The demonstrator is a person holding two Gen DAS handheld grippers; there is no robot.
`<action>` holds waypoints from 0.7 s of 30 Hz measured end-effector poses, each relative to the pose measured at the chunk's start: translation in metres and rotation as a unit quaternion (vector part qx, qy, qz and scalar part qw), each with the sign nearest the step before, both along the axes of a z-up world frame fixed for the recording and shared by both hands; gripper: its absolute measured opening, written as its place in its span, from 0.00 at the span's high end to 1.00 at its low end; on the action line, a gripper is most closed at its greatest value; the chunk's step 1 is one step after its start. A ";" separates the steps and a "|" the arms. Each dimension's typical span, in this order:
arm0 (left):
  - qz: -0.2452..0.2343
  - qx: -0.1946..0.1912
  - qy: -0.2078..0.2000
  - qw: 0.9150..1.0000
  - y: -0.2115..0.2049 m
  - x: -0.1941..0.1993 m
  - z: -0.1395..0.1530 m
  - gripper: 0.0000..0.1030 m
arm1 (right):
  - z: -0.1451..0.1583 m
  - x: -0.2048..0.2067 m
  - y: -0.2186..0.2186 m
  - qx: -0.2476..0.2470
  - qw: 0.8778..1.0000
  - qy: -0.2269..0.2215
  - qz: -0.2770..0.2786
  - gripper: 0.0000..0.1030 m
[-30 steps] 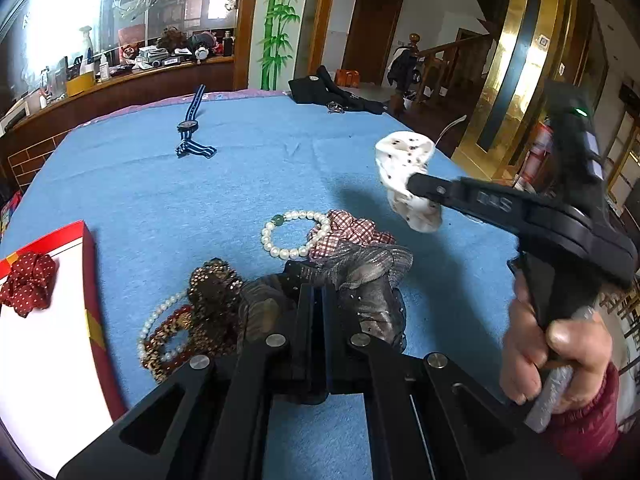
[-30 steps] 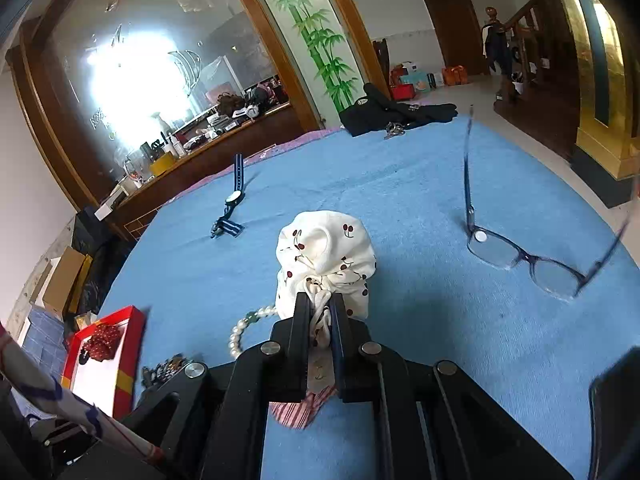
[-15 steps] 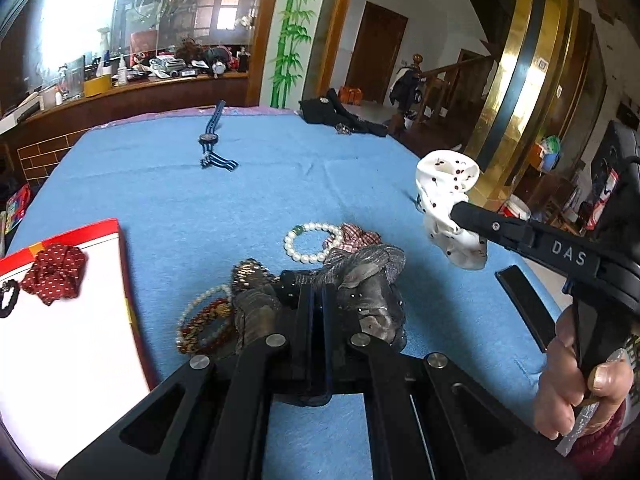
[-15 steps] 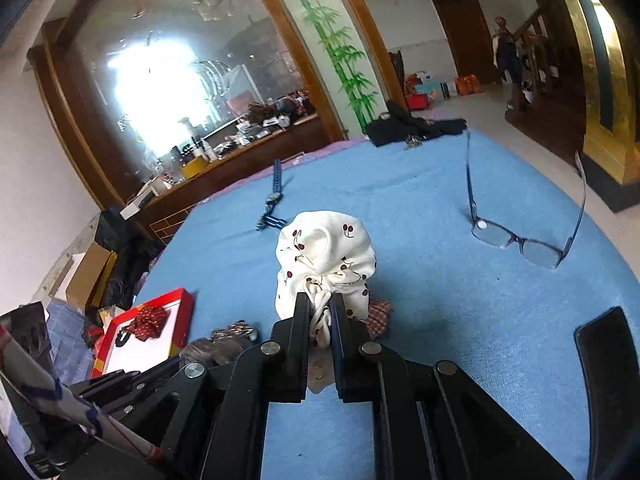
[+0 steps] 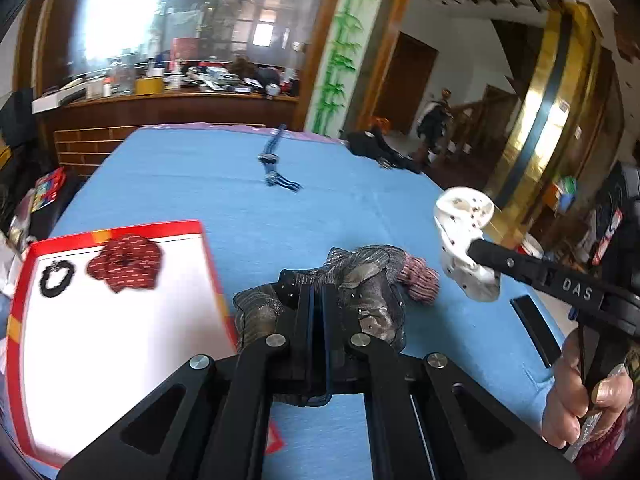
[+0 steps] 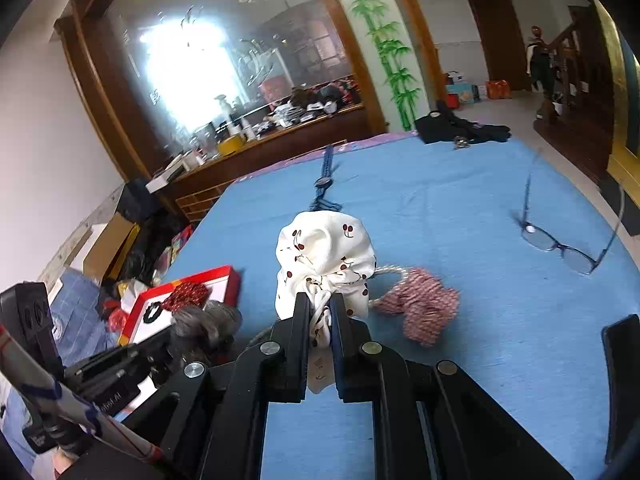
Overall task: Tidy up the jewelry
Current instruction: 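Carry the grey and white scrunchies into the white box with both grippers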
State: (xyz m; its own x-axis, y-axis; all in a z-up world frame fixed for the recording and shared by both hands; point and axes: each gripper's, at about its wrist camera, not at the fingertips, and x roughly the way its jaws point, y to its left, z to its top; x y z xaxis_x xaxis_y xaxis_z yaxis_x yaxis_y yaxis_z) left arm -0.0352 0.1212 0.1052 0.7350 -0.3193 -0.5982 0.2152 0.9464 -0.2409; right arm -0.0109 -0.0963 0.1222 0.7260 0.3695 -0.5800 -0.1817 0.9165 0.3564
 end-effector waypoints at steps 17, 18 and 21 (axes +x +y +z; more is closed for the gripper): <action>0.129 -0.008 -0.007 0.992 0.135 -0.031 -0.001 0.97 | 0.006 0.007 0.093 -0.020 0.995 0.014 0.099 0.89; 0.135 -0.008 -0.006 0.991 0.141 -0.032 -0.002 0.97 | 0.006 0.008 0.099 -0.023 0.994 0.013 0.105 0.89; 0.154 -0.003 -0.003 0.988 0.159 -0.034 -0.004 0.97 | 0.005 0.011 0.123 -0.026 0.991 0.018 0.131 0.89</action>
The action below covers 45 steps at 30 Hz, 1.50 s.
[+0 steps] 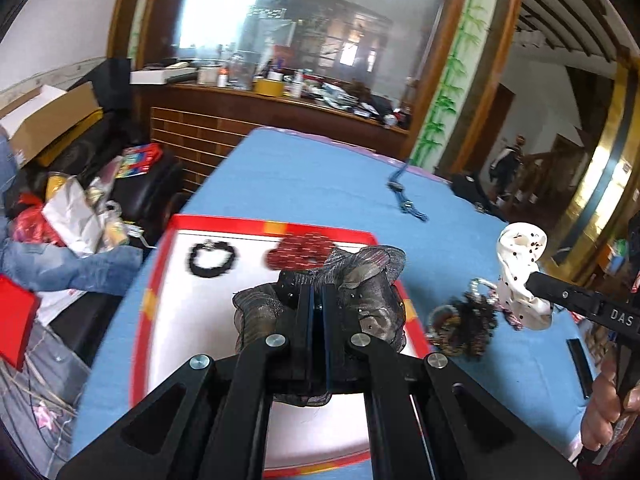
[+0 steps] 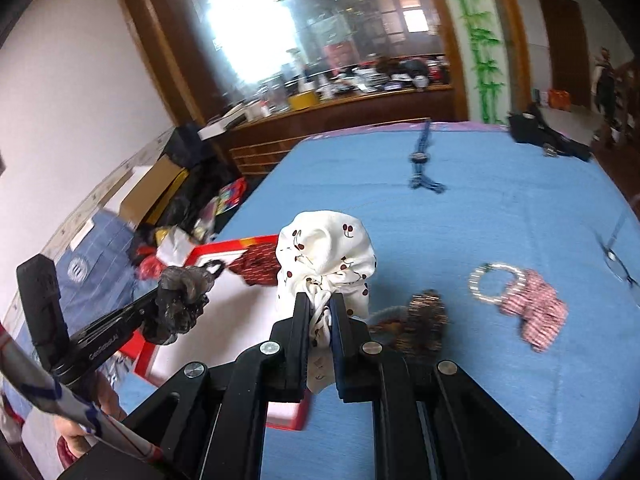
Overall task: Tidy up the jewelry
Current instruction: 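Carry the grey and white scrunchies into the white box with both grippers, then open both grippers to release the scrunchies in the box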
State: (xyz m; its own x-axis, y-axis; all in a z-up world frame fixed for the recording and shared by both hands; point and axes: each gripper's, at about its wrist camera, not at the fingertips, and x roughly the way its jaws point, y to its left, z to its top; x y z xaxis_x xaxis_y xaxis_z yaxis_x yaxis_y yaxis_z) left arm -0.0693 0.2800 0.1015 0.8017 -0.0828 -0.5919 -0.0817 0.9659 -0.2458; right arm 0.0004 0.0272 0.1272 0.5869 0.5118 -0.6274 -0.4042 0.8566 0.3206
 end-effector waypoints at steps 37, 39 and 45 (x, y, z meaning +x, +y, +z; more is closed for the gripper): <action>0.041 0.028 0.092 0.995 0.029 0.077 -0.056 0.90 | -0.087 0.103 0.116 -0.070 0.991 0.112 0.025 0.76; 0.040 0.027 0.089 0.995 0.028 0.076 -0.054 0.83 | -0.083 0.101 0.114 -0.065 0.992 0.108 0.028 0.70; 0.039 0.028 0.071 0.996 0.025 0.067 -0.041 0.71 | -0.073 0.096 0.108 -0.054 0.993 0.102 0.030 0.70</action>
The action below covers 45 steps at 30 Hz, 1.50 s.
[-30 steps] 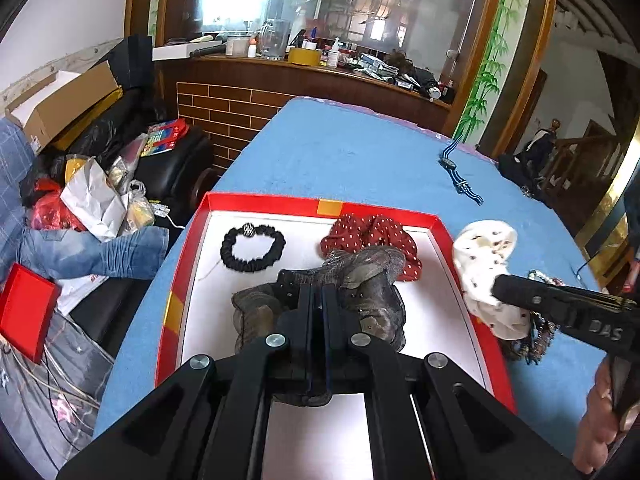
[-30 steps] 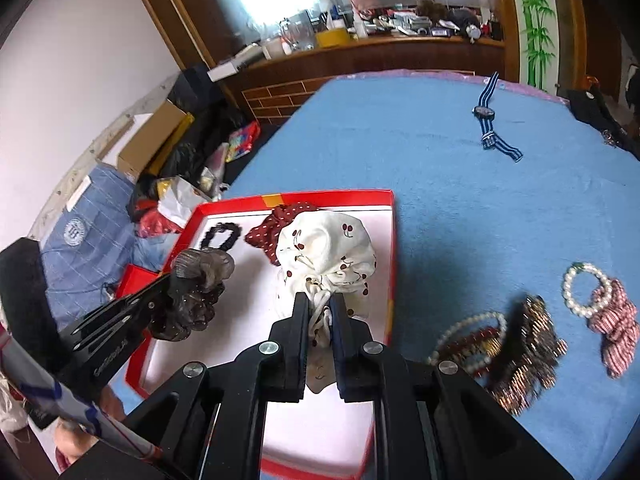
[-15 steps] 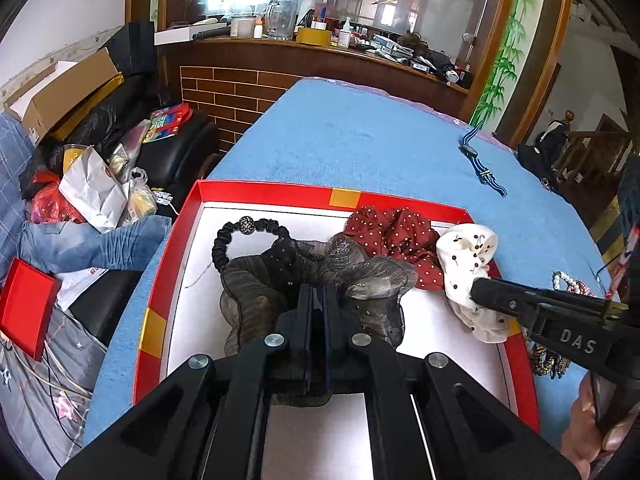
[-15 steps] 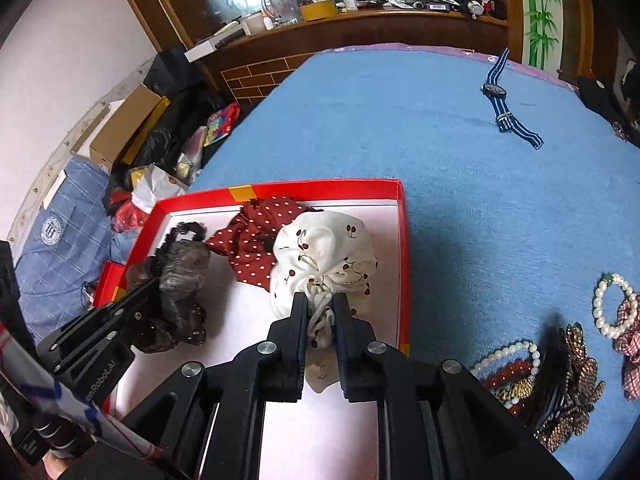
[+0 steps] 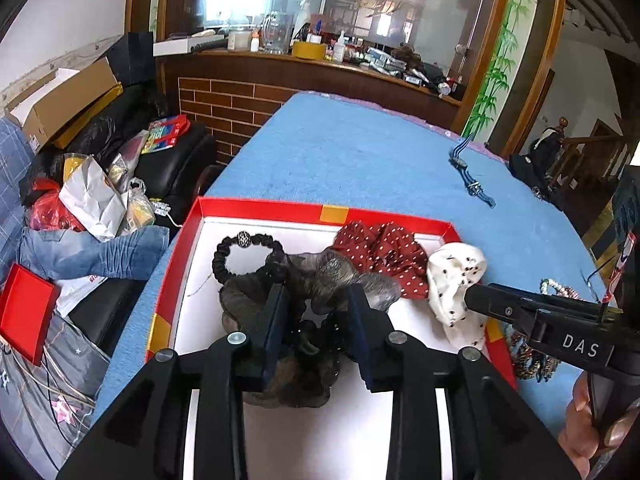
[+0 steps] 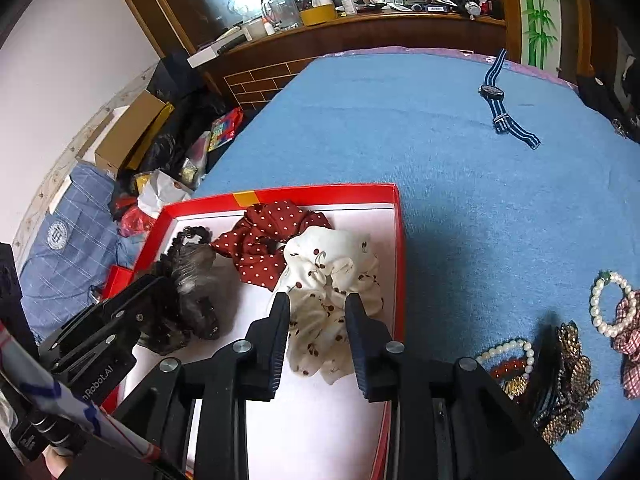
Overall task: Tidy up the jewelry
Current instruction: 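Open both grippers to release the scrunchies in the box, then grasp the brown rhinestone brooch with the left gripper while the right grasps the red plaid scrunchie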
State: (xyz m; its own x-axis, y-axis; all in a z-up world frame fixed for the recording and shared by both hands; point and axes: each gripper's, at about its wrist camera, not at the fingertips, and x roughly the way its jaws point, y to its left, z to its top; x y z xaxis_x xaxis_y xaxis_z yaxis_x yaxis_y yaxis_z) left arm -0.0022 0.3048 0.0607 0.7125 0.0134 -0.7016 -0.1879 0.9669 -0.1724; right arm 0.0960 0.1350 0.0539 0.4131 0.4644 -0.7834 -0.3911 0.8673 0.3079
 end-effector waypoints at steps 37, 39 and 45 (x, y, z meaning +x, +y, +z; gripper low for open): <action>-0.214 0.023 0.039 0.976 -0.218 0.011 0.012 0.40 | 0.012 -0.062 -0.278 0.109 0.972 -0.003 -0.208 0.66; -0.222 0.024 0.052 0.973 -0.232 0.017 0.006 0.32 | 0.010 -0.062 -0.287 0.113 0.969 0.000 -0.217 0.65; -0.229 0.051 0.077 0.969 -0.270 0.036 -0.015 0.32 | 0.003 -0.063 -0.315 0.119 0.962 0.001 -0.244 0.59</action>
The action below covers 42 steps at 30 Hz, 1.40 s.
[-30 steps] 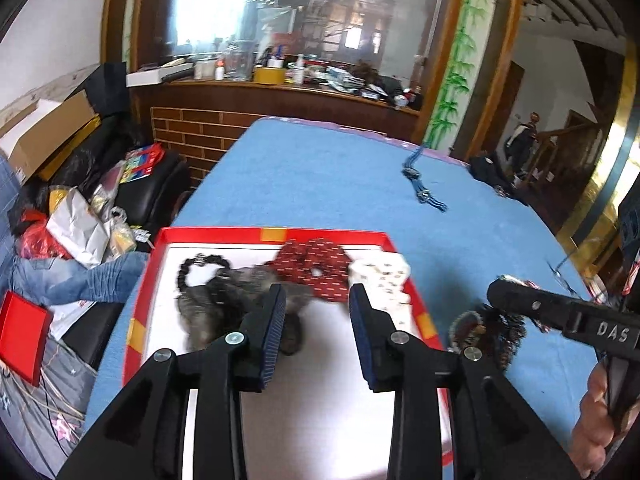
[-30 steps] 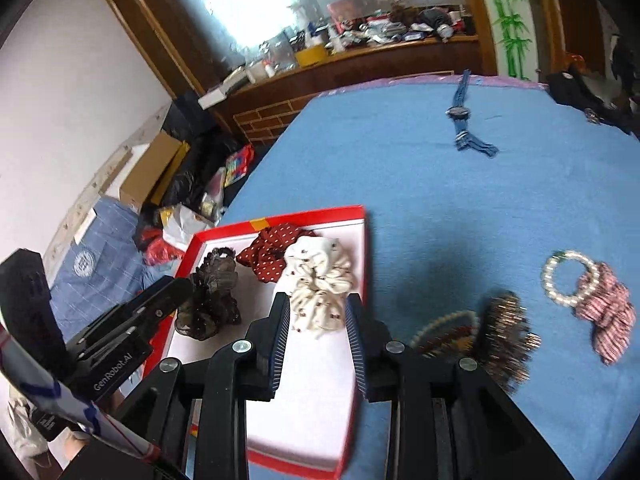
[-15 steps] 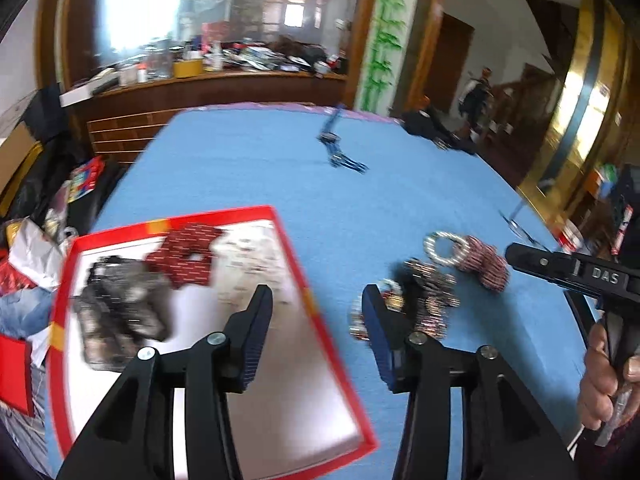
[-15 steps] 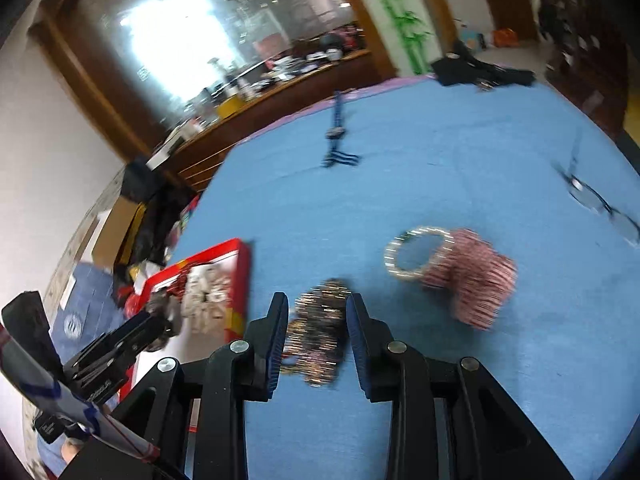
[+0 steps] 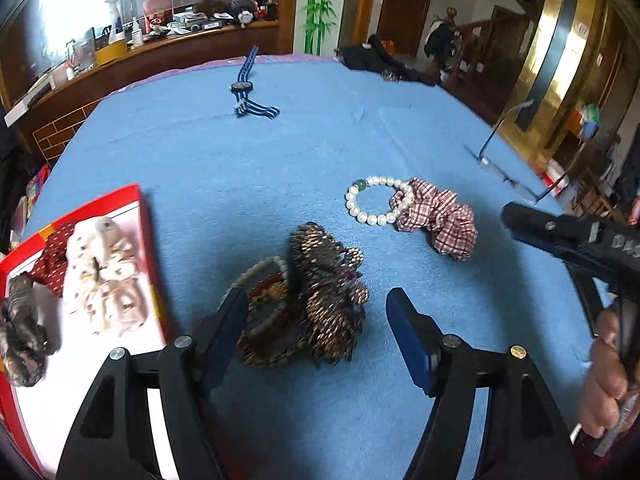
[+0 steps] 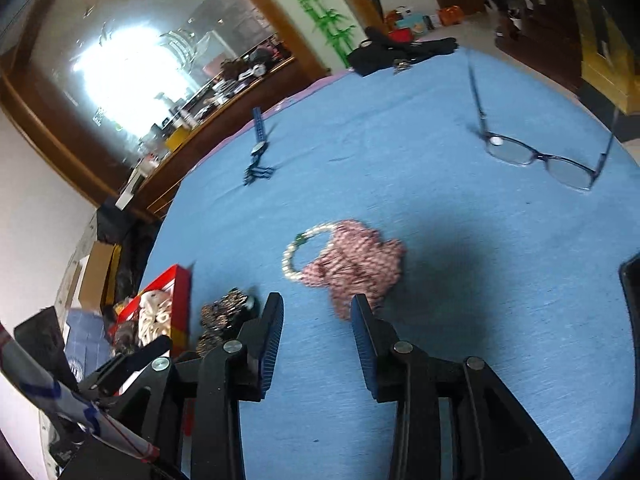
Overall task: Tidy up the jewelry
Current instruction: 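Grasp the brown rhinestone brooch with the left gripper while the right grasps the red plaid scrunchie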
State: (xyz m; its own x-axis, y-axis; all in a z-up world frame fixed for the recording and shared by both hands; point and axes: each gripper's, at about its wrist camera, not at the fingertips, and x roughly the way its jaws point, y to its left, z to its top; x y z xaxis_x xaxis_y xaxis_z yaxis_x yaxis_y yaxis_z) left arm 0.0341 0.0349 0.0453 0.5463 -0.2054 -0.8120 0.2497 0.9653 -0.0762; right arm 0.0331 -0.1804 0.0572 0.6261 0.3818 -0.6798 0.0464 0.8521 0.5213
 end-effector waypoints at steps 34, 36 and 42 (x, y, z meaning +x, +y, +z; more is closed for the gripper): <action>-0.011 -0.024 -0.053 0.998 -0.006 -0.023 0.016 0.68 | -0.021 0.013 -0.005 -0.073 0.997 -0.007 -0.031 0.95; -0.017 -0.026 -0.052 0.998 -0.009 -0.025 0.015 0.68 | -0.017 0.002 -0.008 -0.065 0.997 -0.012 -0.030 0.95; -0.034 -0.031 -0.058 0.997 -0.022 -0.033 0.017 0.68 | 0.002 -0.021 -0.007 -0.063 0.997 -0.027 -0.033 0.94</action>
